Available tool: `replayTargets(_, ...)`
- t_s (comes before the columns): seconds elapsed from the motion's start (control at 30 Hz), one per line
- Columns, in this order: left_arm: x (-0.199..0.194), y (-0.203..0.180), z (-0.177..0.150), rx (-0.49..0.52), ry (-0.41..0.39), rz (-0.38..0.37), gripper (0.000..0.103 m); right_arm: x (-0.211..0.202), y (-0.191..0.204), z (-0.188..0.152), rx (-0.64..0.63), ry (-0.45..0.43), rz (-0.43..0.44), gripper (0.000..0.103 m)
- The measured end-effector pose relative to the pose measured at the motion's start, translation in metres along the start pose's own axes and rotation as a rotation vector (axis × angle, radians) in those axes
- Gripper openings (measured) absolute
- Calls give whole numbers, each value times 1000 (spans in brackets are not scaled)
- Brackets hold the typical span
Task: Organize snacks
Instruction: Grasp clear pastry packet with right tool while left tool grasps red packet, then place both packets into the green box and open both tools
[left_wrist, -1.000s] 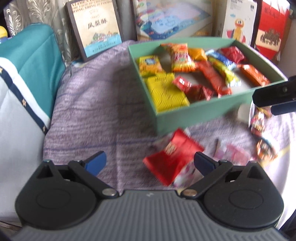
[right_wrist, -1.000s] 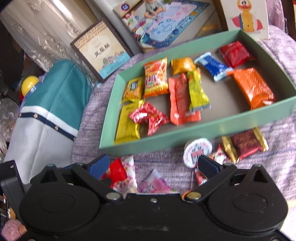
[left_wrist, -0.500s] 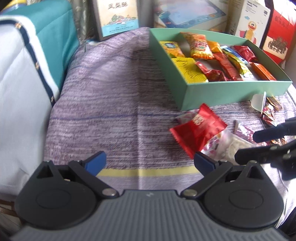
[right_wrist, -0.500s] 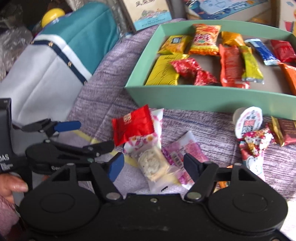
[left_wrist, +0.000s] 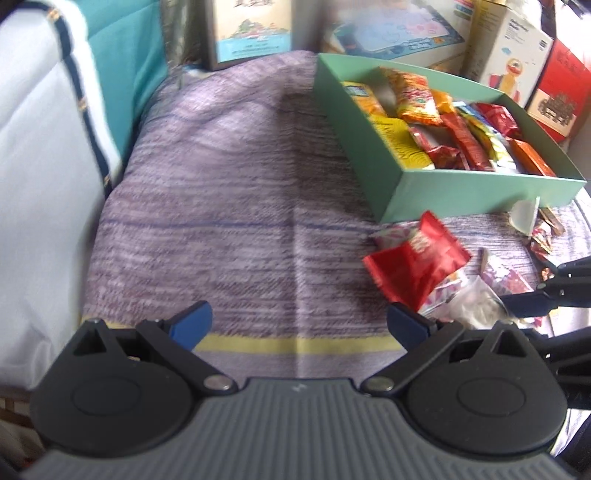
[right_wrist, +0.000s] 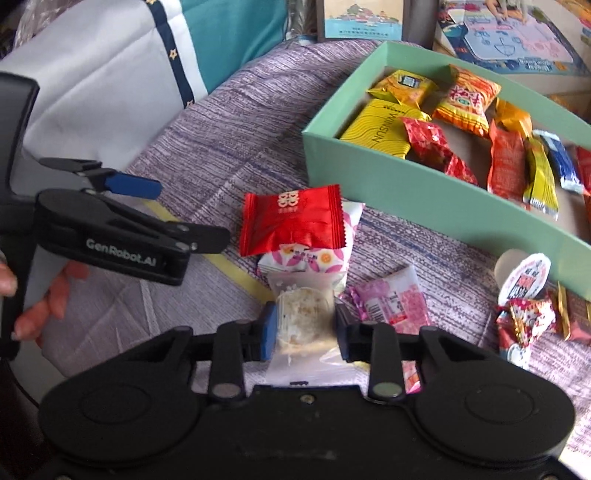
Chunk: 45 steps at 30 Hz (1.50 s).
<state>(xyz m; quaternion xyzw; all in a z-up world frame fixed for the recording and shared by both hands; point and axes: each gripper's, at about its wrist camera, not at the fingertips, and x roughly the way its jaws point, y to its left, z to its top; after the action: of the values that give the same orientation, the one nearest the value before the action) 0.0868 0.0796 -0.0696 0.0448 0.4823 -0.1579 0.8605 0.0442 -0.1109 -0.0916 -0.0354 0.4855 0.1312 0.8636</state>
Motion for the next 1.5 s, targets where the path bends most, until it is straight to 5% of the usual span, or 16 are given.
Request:
replayTargets(0.37,12,-65,27,225,-29,-57,100,-34,-69,0,293,-67,37,32)
replayTargets(0.53,23,-78,31,237,14,-124,48,-44,-82,-2,331,-88,51,32)
replayTargets(0.7,15,-76,29,186,-5,-118,30,-46,-88,-4,351,-101,72,32)
replayTargets(1.07,-20,-53,27,50,-14,-127,30,-71,-105,1,391,-169,127,32)
replayTargets(1.3,-30,-66,81,38,-90,-128,30,-76,-134,30,436,-229,108,32)
replayTargets(1.5,1,-83,134,95,-81,-106,30,-55,-156,68,468,-235,114,32)
